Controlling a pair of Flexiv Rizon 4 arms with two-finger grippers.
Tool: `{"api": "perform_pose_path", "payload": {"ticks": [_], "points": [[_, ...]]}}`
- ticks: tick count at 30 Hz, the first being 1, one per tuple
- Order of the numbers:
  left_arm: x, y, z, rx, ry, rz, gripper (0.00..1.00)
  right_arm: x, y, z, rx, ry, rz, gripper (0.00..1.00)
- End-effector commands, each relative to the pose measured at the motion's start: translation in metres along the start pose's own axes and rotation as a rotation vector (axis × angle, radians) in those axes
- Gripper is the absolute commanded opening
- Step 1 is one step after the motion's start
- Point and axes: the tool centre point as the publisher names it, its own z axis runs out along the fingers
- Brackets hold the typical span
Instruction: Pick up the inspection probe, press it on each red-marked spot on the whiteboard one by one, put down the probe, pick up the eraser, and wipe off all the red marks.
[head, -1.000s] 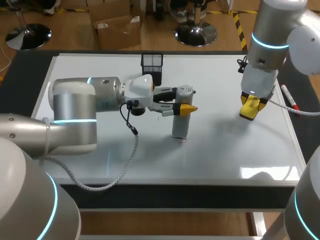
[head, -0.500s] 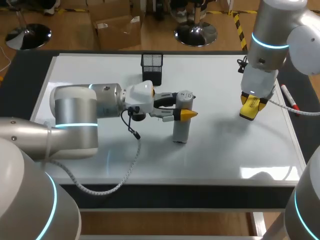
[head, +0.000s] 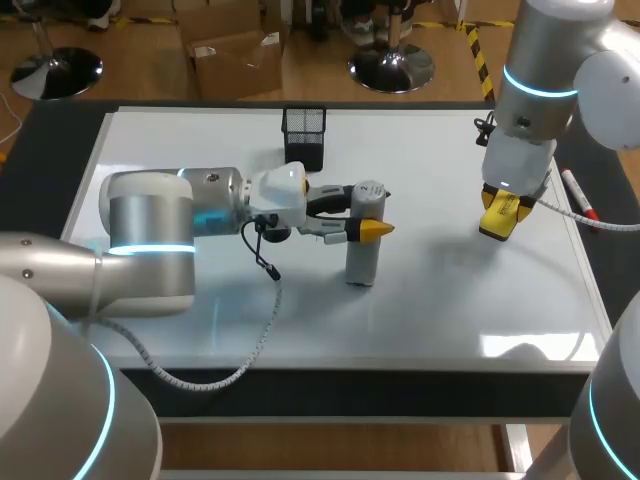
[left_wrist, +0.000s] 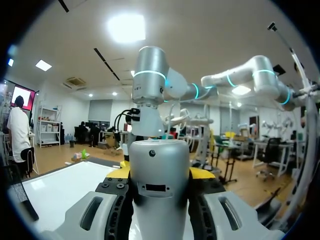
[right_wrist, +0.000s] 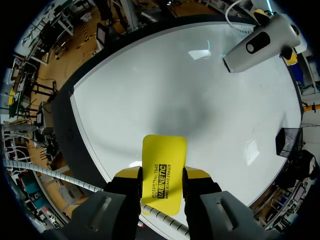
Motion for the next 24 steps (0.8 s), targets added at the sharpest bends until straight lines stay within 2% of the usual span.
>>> {"api": "perform_pose_path", "payload": {"ticks": [1,8,17,24], "points": [[-0.001,0.003,-0.003,-0.005,0.009,0.001,0.00,0.000,0.000,-0.001,0.002,0.003,-0.001,0.00],[-0.001,0.000,-0.004,-0.004,0.026,0.005,0.00,0.000,0.000,-0.001,0.002,0.003,-0.001,0.00],[-0.014,-0.024,-0.025,0.006,0.124,0.015,0.00,0.000,0.000,-0.001,0.002,0.003,-0.001,0.00],[-0.024,-0.034,-0.043,0.031,0.190,0.003,0.00,0.000,0.000,-0.001,0.002,0.003,-0.001,0.00]]}}
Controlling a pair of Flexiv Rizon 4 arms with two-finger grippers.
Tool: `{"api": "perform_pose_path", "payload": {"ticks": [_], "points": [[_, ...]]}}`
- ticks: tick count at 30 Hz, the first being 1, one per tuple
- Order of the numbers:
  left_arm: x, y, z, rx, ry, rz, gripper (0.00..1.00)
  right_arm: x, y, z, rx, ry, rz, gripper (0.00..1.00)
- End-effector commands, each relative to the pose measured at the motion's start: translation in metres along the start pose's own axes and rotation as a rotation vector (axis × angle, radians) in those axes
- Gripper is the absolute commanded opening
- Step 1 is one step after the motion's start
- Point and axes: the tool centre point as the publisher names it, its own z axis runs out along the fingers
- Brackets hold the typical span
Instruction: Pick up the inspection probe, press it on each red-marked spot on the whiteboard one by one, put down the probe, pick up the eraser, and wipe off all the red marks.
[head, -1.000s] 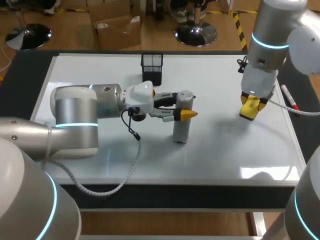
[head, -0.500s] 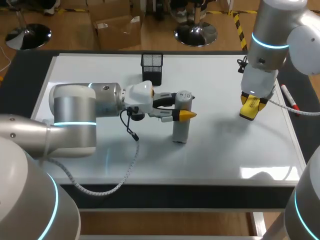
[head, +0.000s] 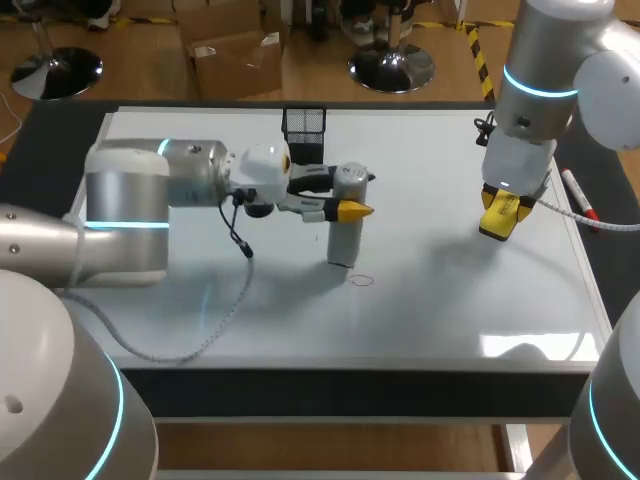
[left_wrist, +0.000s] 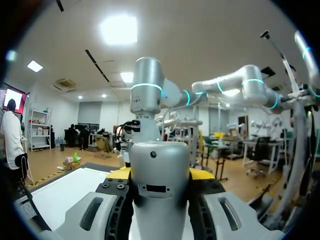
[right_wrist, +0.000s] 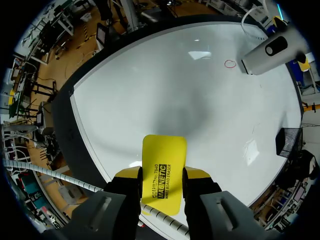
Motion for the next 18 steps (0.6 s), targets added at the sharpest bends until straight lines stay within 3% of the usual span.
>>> {"api": "perform_pose_path", "payload": {"ticks": [1,4,18], "points": [[-0.009,-0.006,-0.019,0.009,0.099,-0.013,0.00,0.000,0.000,-0.001,0.002,0.003,-0.001,0.00],[-0.014,-0.010,-0.033,0.039,0.120,-0.025,0.00,0.000,0.000,-0.001,0.002,0.003,-0.001,0.00],[-0.030,-0.023,-0.090,0.026,0.224,0.007,0.00,0.000,0.000,-0.001,0.002,0.003,-0.001,0.00]]}}
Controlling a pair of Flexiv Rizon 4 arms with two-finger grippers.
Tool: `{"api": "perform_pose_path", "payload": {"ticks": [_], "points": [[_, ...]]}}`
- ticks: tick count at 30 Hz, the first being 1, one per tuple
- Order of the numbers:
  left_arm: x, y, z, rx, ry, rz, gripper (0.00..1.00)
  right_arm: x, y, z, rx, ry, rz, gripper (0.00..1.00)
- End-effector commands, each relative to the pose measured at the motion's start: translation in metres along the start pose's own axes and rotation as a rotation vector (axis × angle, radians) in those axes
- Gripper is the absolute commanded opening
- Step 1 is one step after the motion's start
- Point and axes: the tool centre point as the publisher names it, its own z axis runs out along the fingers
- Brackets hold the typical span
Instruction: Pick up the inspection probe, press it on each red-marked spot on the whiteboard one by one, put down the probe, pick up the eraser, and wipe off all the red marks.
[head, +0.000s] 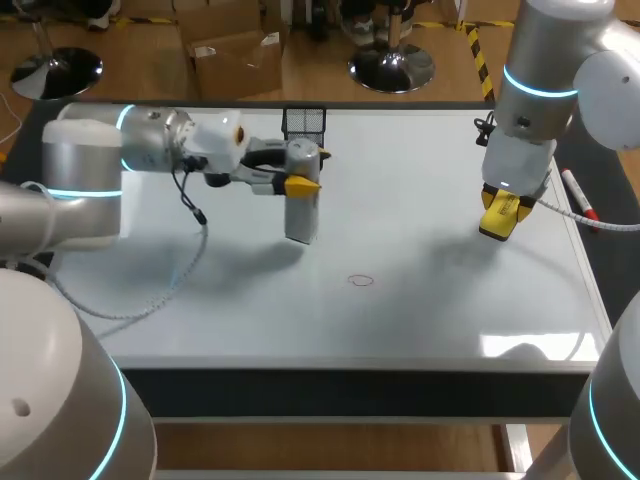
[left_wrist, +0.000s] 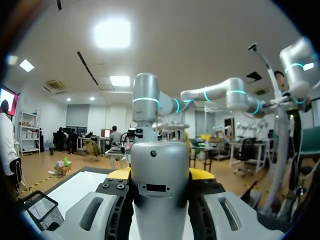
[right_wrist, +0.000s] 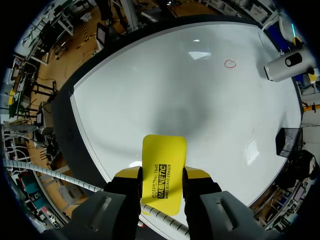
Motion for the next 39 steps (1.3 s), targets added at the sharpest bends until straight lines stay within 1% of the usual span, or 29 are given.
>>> {"api": "perform_pose_path", "payload": {"ticks": [1,3,4,5,7,11,13,17,20,27,35,39], "points": [[-0.002,-0.004,-0.021,0.010,0.110,-0.006,0.00,0.000,0.000,-0.001,0.002,0.003,-0.001,0.00],[-0.005,-0.006,-0.031,0.010,0.128,-0.012,0.00,0.000,0.000,-0.001,0.002,0.003,-0.001,0.00],[-0.006,-0.007,-0.036,0.032,0.149,-0.023,0.00,0.000,0.000,-0.001,0.002,0.003,-0.001,0.00],[-0.007,-0.008,-0.041,0.024,0.154,-0.029,0.00,0.000,0.000,-0.001,0.002,0.003,-0.001,0.00],[-0.009,-0.009,-0.051,0.043,0.179,-0.036,0.00,0.000,0.000,-0.001,0.002,0.003,-0.001,0.00],[-0.012,-0.010,-0.067,0.022,0.222,-0.042,0.00,0.000,0.000,-0.001,0.002,0.003,-0.001,0.00],[-0.012,-0.011,-0.072,0.025,0.246,-0.045,0.00,0.000,0.000,-0.001,0.002,0.003,-0.001,0.00],[-0.015,-0.013,-0.085,0.025,0.242,-0.038,0.00,0.000,0.000,-0.001,0.002,0.003,-0.001,0.00],[-0.020,-0.015,-0.098,0.027,0.224,-0.023,0.00,0.000,0.000,-0.001,0.002,0.003,-0.001,0.00],[-0.042,-0.018,-0.125,0.028,0.202,-0.020,0.00,0.000,0.000,-0.001,0.002,0.003,-0.001,0.00],[-0.061,-0.015,-0.141,0.032,0.188,-0.028,0.00,0.000,0.000,-0.001,0.002,0.003,-0.001,0.00],[-0.064,-0.012,-0.149,0.036,0.180,-0.027,0.00,0.000,0.000,-0.001,0.002,0.003,-0.001,0.00]]}}
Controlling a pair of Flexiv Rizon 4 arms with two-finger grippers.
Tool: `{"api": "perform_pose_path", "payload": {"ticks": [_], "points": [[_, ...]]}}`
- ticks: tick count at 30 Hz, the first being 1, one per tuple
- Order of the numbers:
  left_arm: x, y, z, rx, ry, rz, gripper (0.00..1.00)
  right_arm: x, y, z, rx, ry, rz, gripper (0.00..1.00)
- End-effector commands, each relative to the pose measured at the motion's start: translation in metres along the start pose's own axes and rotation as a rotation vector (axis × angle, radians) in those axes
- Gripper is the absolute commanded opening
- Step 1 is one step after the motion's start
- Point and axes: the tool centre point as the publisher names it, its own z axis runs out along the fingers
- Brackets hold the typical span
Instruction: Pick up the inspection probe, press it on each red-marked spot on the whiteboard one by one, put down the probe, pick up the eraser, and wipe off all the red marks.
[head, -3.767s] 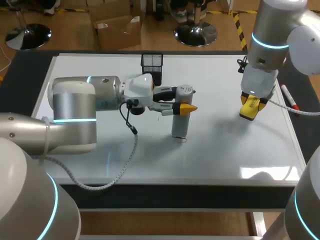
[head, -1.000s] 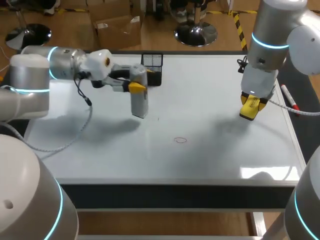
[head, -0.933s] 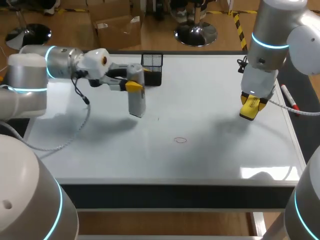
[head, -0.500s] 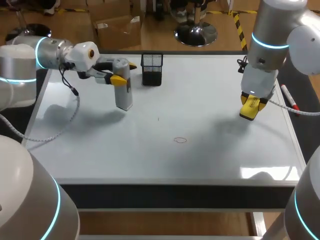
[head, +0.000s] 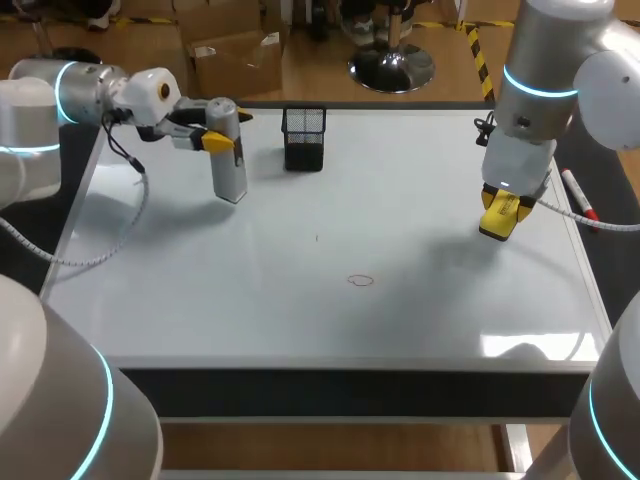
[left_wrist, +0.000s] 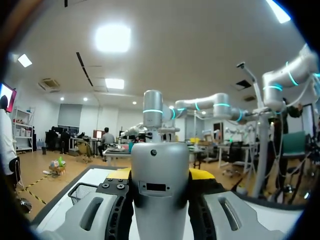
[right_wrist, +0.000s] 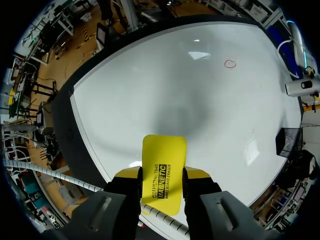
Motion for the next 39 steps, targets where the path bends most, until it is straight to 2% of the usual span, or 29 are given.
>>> {"api": "perform_pose_path", "payload": {"ticks": [1,22,26,39], "points": [[-0.006,0.004,-0.011,0.012,0.081,-0.001,0.00,0.000,0.000,-0.001,0.002,0.003,-0.001,0.00],[-0.004,0.001,-0.014,0.015,0.084,0.004,0.00,-0.003,0.002,-0.002,0.002,0.016,-0.010,0.00],[-0.004,0.001,-0.014,0.015,0.084,0.004,0.00,-0.023,0.022,-0.006,-0.005,0.061,-0.070,0.00],[-0.004,0.001,-0.014,0.015,0.084,0.004,0.00,-0.098,0.115,-0.005,-0.029,0.019,-0.235,0.00]]}}
